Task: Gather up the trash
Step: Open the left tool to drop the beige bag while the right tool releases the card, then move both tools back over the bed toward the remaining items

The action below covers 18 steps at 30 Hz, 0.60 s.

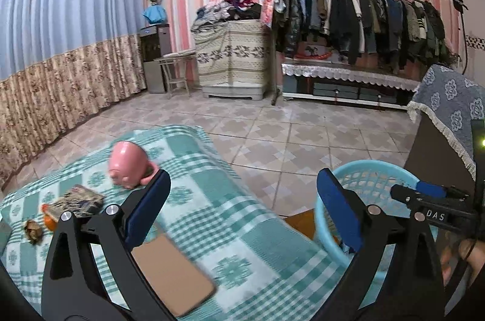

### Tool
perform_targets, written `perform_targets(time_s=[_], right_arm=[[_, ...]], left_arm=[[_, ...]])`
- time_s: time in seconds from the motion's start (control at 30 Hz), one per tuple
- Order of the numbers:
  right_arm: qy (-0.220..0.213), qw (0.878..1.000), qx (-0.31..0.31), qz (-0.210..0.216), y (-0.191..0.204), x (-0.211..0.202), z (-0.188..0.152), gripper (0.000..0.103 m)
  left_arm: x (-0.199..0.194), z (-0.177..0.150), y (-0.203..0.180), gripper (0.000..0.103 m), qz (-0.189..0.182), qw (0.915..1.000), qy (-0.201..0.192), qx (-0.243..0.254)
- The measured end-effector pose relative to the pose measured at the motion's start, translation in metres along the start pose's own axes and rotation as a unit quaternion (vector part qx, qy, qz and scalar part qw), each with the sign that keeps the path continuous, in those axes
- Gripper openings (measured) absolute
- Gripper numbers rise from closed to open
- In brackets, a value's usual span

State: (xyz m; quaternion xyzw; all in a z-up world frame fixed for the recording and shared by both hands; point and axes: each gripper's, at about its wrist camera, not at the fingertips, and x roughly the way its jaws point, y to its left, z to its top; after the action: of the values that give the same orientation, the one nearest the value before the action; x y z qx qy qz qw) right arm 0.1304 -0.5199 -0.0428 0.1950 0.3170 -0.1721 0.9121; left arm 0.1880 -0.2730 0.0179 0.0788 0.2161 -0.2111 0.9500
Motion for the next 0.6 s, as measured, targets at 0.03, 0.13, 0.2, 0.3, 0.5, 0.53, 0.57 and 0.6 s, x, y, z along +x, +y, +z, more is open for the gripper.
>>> perform_targets(time_s=[0.03,0.13,0.2,0.3,0.5,0.53,0.57,0.6], right_arm=[[-0.003,1.0,-0.002,-0.005,0.001,-0.001,-0.001,0.081],[-0.01,1.0,-0.011,-0.015,0.007,-0.002,-0.003,0.086],[-0.014,0.999,-0.022,-0.022,0.013,-0.004,-0.005,0.09],[-0.019,0.998,-0.044,-0.028,0.023,-0.007,-0.007,0.091],[-0.042,0.997,-0.071,0.006,0.049,-0.026,-0.007,0.094],[-0.043,0.996,-0.073,0.011,0.054,-0.029,-0.007,0.094],[-0.046,0.996,-0.077,0.02,0.062,-0.032,-0.008,0.094],[-0.047,0.995,-0.082,0.03,0.069,-0.034,-0.008,0.094]], left_arm=[[-0.003,0.001,0.006,0.095,0.001,1.0,0.0,-0.004],[-0.016,0.0,0.026,0.097,0.007,0.9998,-0.003,-0.02],[-0.025,-0.001,0.036,0.097,0.007,0.9995,-0.005,-0.029],[-0.041,-0.005,0.051,0.097,0.015,0.9991,-0.011,-0.037],[-0.077,-0.019,0.09,0.097,0.049,0.9971,-0.014,-0.056],[-0.081,-0.022,0.098,0.097,0.053,0.9966,-0.013,-0.062],[-0.084,-0.025,0.106,0.097,0.057,0.996,-0.011,-0.068],[-0.089,-0.03,0.118,0.097,0.066,0.9949,-0.008,-0.076]])
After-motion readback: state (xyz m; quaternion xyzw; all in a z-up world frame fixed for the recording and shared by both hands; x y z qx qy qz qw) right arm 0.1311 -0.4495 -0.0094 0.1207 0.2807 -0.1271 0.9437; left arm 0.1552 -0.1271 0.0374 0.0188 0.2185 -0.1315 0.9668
